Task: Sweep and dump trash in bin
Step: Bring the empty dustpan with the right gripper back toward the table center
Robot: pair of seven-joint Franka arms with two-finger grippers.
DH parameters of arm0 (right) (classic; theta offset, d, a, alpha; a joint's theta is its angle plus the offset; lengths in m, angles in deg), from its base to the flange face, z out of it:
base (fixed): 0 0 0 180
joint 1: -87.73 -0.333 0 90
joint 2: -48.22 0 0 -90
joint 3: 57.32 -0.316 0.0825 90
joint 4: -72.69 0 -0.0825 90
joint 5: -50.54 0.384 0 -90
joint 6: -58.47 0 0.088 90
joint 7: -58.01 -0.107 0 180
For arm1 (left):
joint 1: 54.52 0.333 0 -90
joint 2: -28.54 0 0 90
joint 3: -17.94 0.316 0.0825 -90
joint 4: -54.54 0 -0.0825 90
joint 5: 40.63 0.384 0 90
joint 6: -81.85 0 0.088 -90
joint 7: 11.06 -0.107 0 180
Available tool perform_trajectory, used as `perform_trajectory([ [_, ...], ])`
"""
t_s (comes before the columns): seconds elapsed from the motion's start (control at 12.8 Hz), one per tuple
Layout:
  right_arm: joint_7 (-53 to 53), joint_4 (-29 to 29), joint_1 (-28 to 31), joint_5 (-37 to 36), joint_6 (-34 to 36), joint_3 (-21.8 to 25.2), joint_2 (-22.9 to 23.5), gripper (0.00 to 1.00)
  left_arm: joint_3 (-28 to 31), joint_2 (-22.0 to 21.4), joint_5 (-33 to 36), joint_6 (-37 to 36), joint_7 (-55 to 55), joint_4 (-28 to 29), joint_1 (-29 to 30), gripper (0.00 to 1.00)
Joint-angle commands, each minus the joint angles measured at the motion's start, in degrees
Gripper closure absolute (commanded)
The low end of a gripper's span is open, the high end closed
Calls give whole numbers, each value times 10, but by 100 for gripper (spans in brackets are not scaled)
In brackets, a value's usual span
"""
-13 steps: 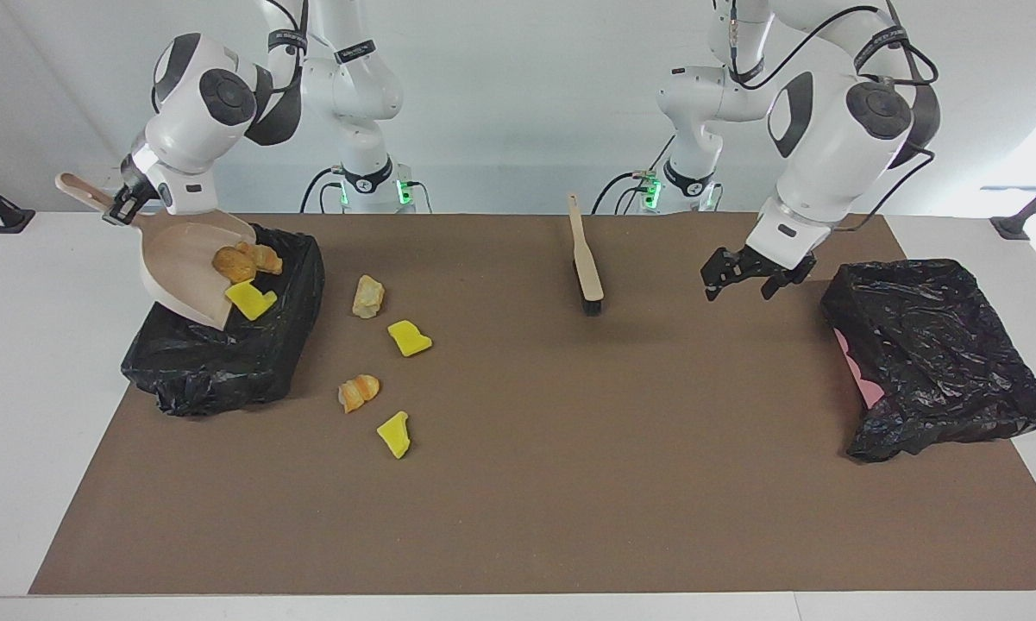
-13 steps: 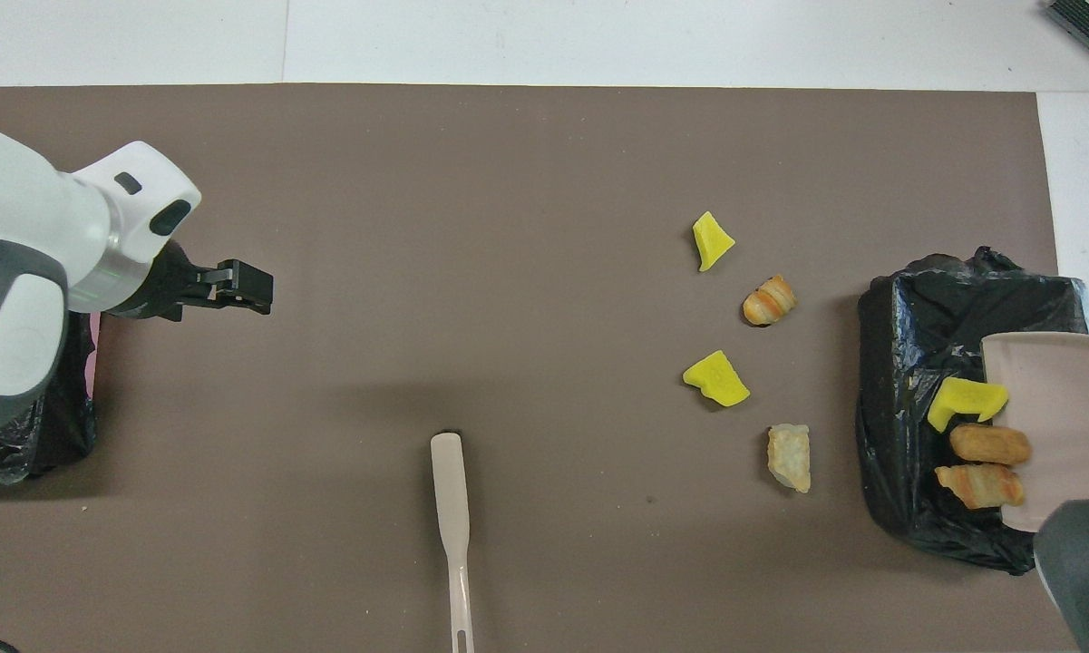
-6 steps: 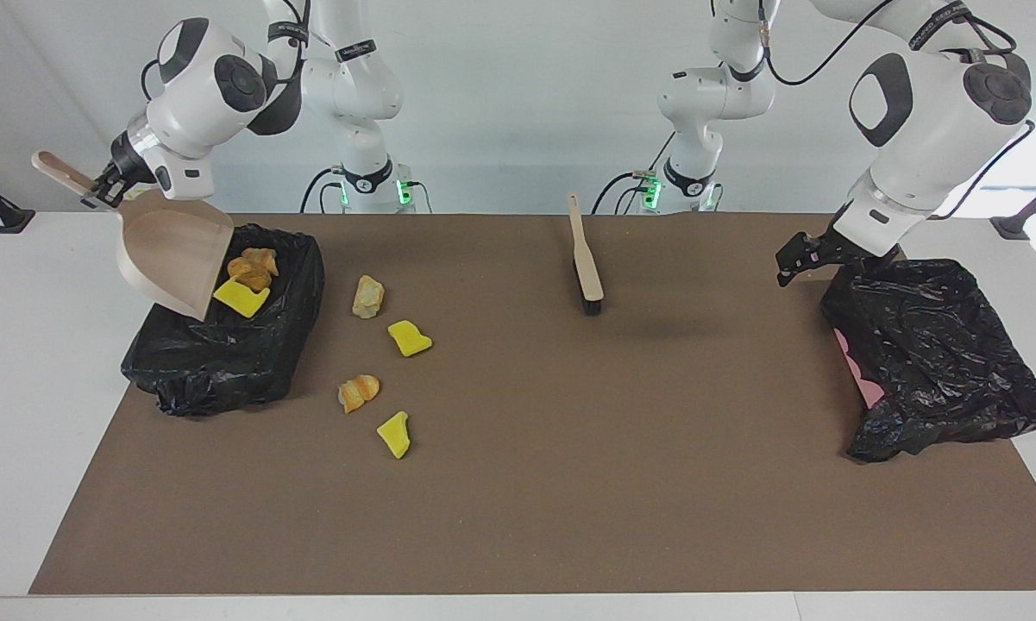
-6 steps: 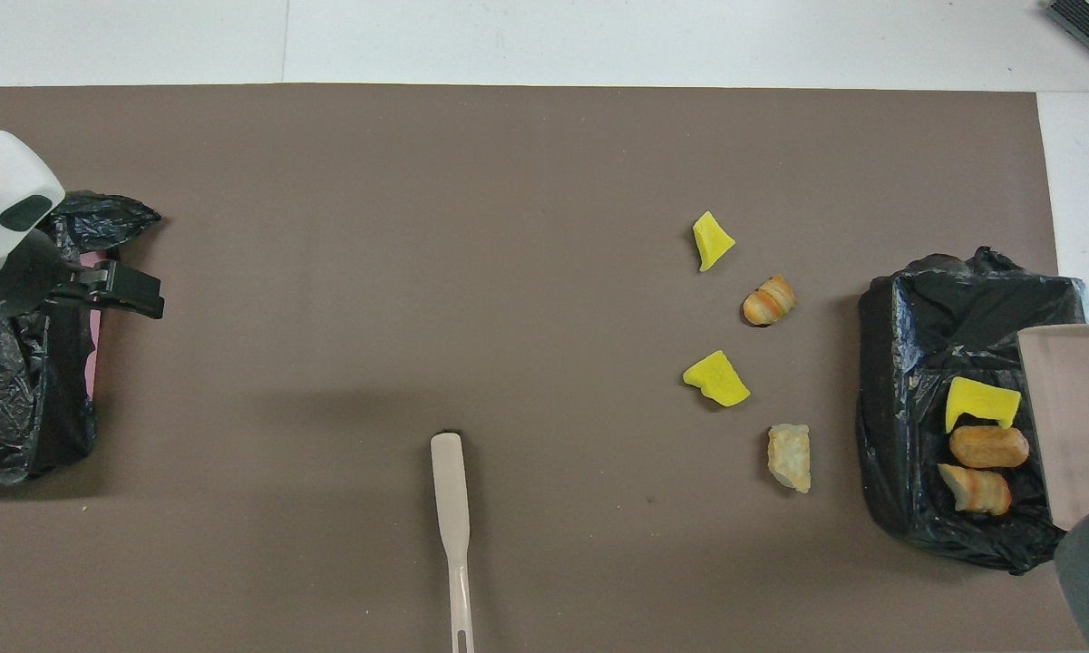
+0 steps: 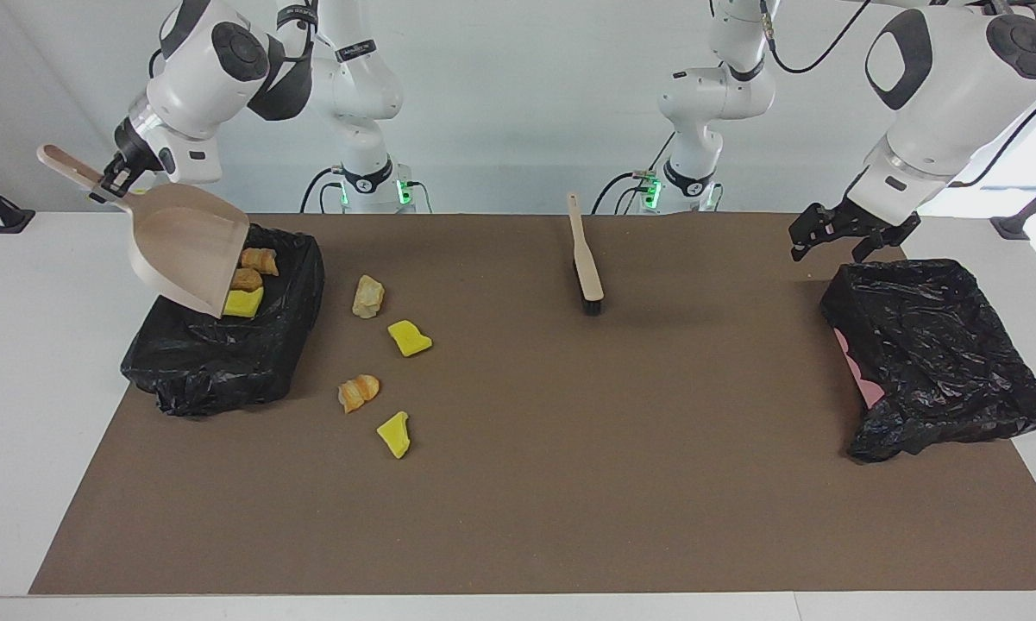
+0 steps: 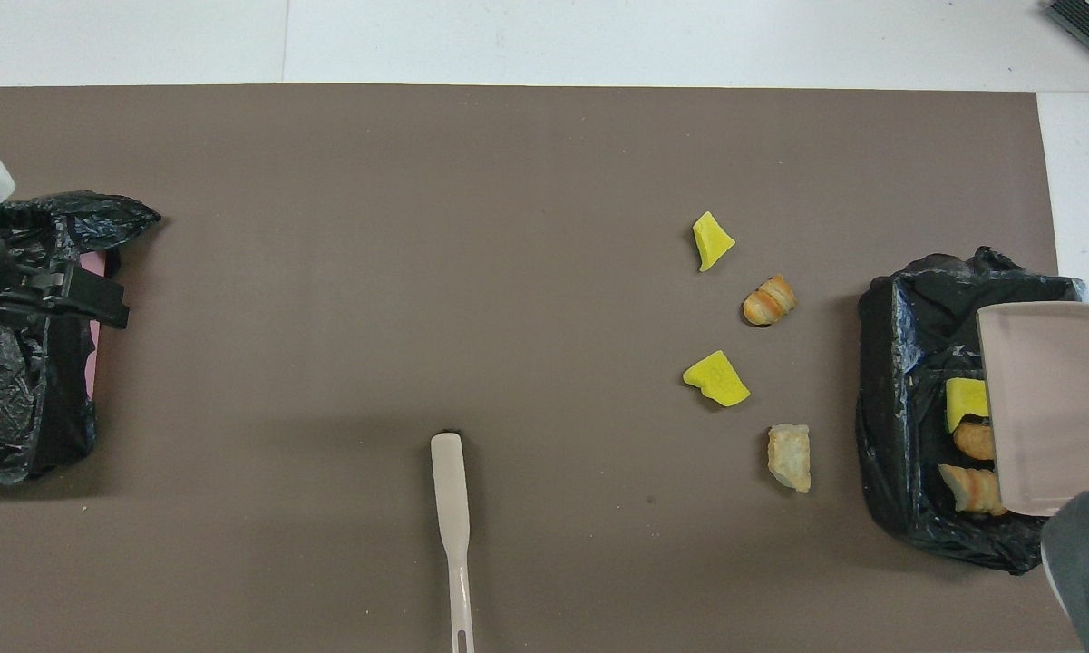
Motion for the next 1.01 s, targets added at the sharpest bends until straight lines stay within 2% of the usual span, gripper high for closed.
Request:
perform_trajectory([
  [0.0, -28, -62, 1, 49, 14, -31, 46, 100, -3, -1, 21, -25, -1, -28, 2, 0],
  [0.23, -152, -143, -25, 120, 68, -79, 108, 100, -2, -15, 21, -20, -5, -2, 1, 0],
  [0.47, -328, -261, -107, 173, 160, -83, 219, 100, -2, -30, 21, -6, -7, 22, 1, 0],
  [0.62, -492, -379, -179, 182, 224, -84, 319, 100, -2, -39, 21, 11, -9, 40, 2, 0],
  [0.7, -553, -433, -211, 183, 229, -83, 362, 100, -3, -39, 21, 11, -9, 39, 2, 0],
  [0.78, -588, -474, -218, 196, 233, -84, 393, 100, -2, -38, 20, 11, -4, 36, 1, 0],
  [0.93, -692, -524, -243, 251, 234, -82, 430, 100, -3, -36, 18, 12, -3, 31, -3, 0],
])
